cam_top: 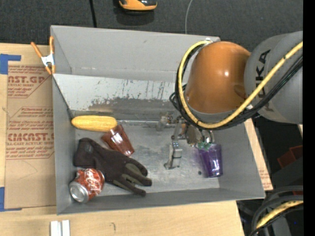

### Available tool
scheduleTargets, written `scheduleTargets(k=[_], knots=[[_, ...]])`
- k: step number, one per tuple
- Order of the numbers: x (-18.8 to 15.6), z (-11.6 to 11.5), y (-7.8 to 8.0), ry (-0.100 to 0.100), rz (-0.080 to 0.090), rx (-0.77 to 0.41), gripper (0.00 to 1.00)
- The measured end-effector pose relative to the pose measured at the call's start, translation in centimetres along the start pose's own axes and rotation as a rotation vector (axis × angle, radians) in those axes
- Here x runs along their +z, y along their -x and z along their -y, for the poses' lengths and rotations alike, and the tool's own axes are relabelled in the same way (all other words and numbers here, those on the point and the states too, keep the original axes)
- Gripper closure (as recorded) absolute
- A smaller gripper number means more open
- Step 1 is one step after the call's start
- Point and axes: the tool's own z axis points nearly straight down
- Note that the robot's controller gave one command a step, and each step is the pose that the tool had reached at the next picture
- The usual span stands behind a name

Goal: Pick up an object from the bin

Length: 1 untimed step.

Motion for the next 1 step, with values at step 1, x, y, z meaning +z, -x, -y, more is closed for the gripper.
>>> scheduleTargets(k=[1], knots=[[7.35,-3.6,-0.1,0.001,0.005,0.031,0.0]])
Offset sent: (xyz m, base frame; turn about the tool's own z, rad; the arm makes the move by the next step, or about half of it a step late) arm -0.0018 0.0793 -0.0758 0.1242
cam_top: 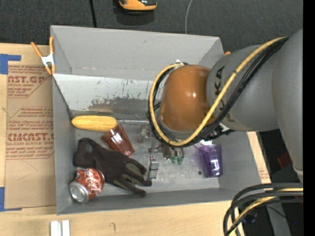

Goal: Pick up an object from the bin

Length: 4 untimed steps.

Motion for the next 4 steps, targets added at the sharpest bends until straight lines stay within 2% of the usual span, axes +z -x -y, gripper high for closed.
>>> scheduleTargets(k=[1,2,3,4], knots=[[0.1,-4.7,-0.3,0.0,-0.006,0.088,0.0],[2.4,-9.9,-1.6,-0.003,-0.005,0.038,0.0],[5.4,-10.4,-1.6,-0.002,-0.005,0.31,0.0],[8.9,-6.3,-1.7,0.005,0.004,0.276,1.0]])
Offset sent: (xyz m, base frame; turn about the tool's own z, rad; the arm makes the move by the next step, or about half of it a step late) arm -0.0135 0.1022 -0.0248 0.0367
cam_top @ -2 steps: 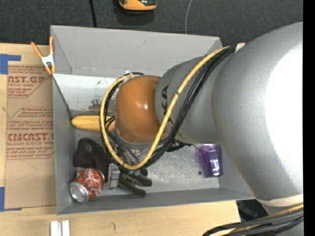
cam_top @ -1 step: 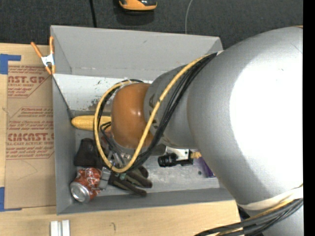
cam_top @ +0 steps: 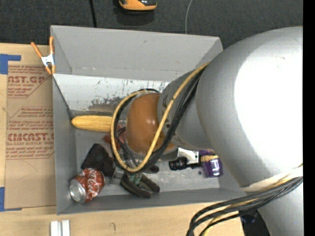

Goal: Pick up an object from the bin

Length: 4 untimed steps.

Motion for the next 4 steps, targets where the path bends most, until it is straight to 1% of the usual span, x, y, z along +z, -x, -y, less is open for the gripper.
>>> scheduleTargets(k=[2,3,4], knots=[[-0.1,-0.1,0.0,-0.001,-0.001,0.0,1.0],[-0.8,0.0,-0.1,-0.005,-0.007,-0.001,1.0],[-2.1,0.0,-0.1,-0.008,-0.008,0.0,1.0]])
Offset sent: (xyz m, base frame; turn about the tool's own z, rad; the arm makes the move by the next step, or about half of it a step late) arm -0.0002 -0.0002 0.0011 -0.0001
